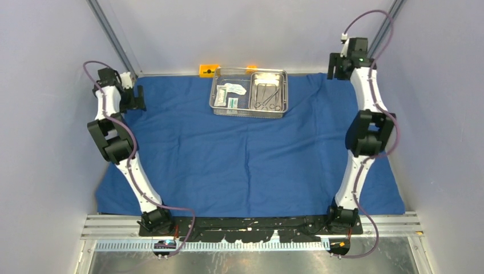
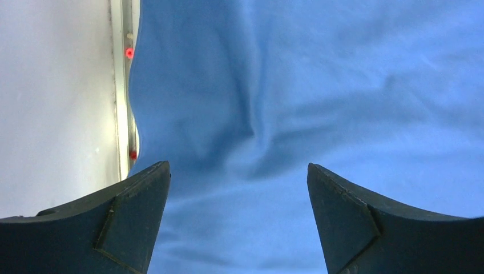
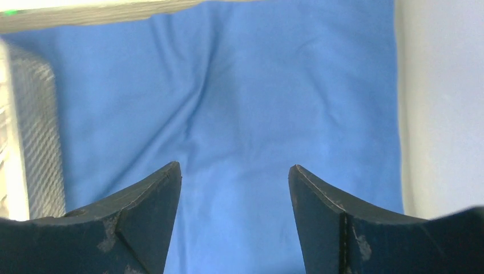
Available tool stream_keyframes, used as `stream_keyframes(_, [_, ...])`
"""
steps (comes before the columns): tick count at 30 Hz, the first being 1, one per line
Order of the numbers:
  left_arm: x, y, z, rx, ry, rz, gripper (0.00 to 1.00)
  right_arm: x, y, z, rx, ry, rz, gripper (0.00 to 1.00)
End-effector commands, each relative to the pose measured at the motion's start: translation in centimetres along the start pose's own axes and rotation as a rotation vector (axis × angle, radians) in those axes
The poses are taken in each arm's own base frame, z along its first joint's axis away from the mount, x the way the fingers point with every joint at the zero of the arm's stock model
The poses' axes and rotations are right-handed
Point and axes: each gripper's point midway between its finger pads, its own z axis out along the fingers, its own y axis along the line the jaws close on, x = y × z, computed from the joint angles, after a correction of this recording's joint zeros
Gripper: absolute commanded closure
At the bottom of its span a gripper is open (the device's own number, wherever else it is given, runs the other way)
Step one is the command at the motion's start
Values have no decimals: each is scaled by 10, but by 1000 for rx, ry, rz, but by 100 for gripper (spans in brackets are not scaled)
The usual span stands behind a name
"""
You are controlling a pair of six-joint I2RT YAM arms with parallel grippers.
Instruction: Open and lay out the surgical kit
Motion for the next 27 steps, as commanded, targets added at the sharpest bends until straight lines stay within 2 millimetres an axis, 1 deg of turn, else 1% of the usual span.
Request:
stream_keyframes(1, [-27, -13, -71, 57, -186, 155, 7, -10, 3, -99, -99, -67, -42, 26])
stream_keyframes(2, [-16, -20, -74, 83, -175, 187, 6, 4, 1, -110, -107, -39, -59, 26])
stream_keyframes(3, [-9, -27, -86, 104, -182, 227, 5, 20, -2, -121, -109, -15, -74, 26])
stream_keyframes(4, [5, -33, -91, 130, -165, 267, 5, 34, -6, -134, -115, 2, -93, 26])
stream_keyframes(5, [27, -40, -92, 166, -127, 299, 4, 54, -9, -144, -125, 36, -108, 26])
stream_keyframes(8, [74, -54, -104, 225, -67, 416, 4, 109, -25, -175, -137, 119, -142, 26])
stream_keyframes(9, [88, -57, -107, 233, -56, 465, 4, 125, -33, -184, -128, 133, -147, 26])
stream_keyframes(10, [102, -59, -107, 237, -40, 495, 4, 143, -37, -191, -131, 159, -156, 26])
stream_keyframes(11, [114, -60, -108, 240, -30, 525, 4, 154, -41, -202, -124, 160, -168, 27])
stream_keyframes(13, [136, -62, -106, 243, -9, 568, 4, 192, -44, -209, -129, 216, -186, 27])
stream_keyframes(15, [152, -61, -103, 237, 13, 590, 4, 216, -44, -213, -134, 245, -214, 27])
stream_keyframes(17, [165, -61, -101, 238, 33, 605, 5, 237, -43, -214, -141, 275, -236, 27])
stream_keyframes(18, [171, -60, -98, 236, 45, 609, 5, 248, -43, -212, -146, 293, -243, 28])
stream_keyframes(19, [179, -60, -95, 238, 62, 611, 5, 254, -43, -210, -147, 300, -254, 28])
stream_keyframes(20, [181, -60, -92, 238, 65, 615, 5, 262, -44, -206, -147, 311, -265, 28])
stream_keyframes(21, [189, -60, -88, 240, 81, 612, 6, 269, -45, -203, -150, 326, -276, 28])
stream_keyframes(25, [214, -58, -77, 252, 154, 604, 9, 304, -47, -189, -194, 421, -312, 29])
stream_keyframes(27, [228, -52, -71, 236, 205, 620, 10, 320, -50, -184, -210, 466, -323, 30])
